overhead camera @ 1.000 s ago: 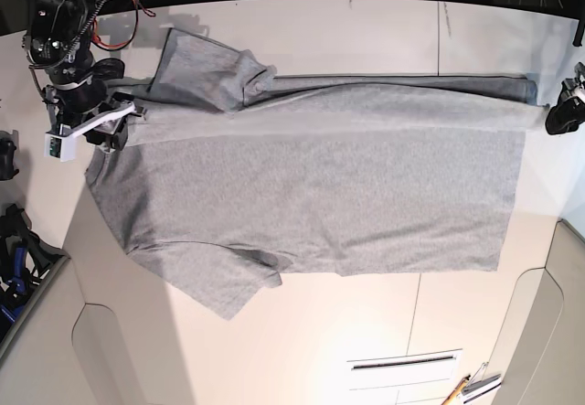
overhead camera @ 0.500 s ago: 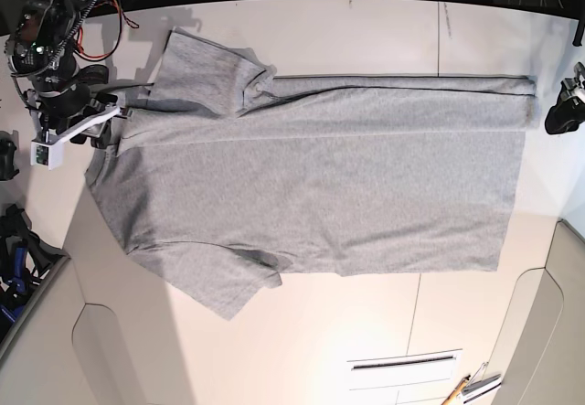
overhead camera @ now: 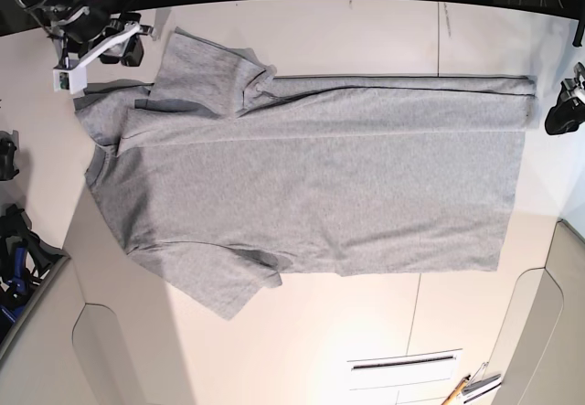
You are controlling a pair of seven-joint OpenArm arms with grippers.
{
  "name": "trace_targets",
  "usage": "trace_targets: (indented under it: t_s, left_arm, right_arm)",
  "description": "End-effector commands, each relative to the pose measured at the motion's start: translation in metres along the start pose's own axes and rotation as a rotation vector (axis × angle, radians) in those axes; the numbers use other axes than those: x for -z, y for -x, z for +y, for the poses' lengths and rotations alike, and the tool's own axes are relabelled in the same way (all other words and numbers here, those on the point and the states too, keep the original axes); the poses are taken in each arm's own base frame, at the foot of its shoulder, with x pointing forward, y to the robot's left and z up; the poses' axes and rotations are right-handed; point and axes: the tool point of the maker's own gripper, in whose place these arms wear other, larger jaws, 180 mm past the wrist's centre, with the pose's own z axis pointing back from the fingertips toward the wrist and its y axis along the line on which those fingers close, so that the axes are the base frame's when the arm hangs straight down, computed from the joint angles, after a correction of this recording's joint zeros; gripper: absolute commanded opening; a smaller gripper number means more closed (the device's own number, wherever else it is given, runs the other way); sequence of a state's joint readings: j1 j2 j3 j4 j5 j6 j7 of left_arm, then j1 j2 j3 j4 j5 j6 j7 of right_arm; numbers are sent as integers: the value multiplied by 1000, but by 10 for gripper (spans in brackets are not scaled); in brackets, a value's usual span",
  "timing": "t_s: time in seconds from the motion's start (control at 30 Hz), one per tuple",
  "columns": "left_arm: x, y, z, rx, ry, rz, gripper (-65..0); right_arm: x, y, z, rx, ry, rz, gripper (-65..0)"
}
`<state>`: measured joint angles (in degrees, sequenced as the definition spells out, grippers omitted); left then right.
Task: Fold the T-shirt properly
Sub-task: 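Release with the right gripper and regrasp the folded shoulder edge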
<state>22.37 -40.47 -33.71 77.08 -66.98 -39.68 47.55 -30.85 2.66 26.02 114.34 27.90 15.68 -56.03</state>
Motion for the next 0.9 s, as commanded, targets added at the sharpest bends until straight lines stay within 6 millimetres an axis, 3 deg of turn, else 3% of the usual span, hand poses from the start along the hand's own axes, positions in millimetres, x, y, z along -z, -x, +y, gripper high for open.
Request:
trace_targets:
  t_s: [0.0,0.27,0.43,0.57,0.73,0.87]
  left_arm:
    - [-5,-20,-1,24,8,-44,-383]
    - [-5,-19,-1,24,7,-41,-383]
    - [-5,-19,-1,23,9,-39,-383]
    - [-5,-21,-3,11,21,-50,-383]
    - [-5,-21,-3,11,20,-49,-383]
    - [-5,-21,-3,11,20,-49,-383]
  right_arm:
    - [0,-3,8,10,-40,-27,-423]
    - [26,19,25,176,-181,9,-423]
    - [31,28,31,187,-205,50,-423]
    - [33,31,47,161,-254,67,-430]
    - [36,36,62,127,-292,88,-650]
    - [36,30,66,127,-308,74,-650]
